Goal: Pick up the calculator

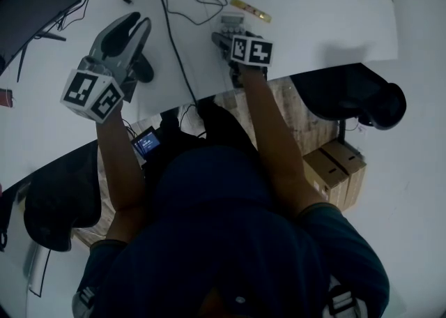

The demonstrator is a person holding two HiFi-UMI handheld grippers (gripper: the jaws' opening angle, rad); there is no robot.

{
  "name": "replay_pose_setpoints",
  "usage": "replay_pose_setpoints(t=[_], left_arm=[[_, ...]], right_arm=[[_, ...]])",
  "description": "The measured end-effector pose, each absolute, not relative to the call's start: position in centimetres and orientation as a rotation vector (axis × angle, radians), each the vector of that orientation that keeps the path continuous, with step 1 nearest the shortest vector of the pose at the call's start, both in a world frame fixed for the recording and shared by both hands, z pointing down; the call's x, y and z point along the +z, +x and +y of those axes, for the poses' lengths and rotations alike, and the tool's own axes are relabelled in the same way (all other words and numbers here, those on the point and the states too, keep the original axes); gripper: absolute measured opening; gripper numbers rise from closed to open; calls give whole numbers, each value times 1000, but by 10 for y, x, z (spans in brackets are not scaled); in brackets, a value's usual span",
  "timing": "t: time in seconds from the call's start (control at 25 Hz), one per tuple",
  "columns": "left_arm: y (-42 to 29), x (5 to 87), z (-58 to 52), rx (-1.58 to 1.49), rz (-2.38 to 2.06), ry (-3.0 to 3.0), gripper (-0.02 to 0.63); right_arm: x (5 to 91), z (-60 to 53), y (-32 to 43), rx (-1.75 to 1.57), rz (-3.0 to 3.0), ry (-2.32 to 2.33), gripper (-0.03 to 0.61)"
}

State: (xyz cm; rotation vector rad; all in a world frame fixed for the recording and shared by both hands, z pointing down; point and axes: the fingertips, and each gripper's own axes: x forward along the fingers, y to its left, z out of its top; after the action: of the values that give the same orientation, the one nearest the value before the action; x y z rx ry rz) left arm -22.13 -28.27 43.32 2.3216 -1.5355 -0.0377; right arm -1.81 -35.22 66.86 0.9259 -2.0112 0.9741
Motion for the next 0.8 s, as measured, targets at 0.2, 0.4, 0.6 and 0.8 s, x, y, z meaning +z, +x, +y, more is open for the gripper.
replay_pose_setpoints(t=[0.2, 0.4, 0.6, 0.8], left_arm=[[-220, 424, -278, -37, -1541, 2332, 101], [-226, 413, -272, -45, -1570, 2334, 101], [-235, 400, -268, -59, -1598, 2347, 101], [-238, 390, -261, -75, -1608, 2377, 101]], right_arm=[[646, -355, -24, 1002, -2070, 935, 489], [616, -361, -27, 1013, -2142, 944, 489], [576, -371, -33, 1014, -2238, 966, 488], [535, -375, -38, 1021, -2334, 982, 488]])
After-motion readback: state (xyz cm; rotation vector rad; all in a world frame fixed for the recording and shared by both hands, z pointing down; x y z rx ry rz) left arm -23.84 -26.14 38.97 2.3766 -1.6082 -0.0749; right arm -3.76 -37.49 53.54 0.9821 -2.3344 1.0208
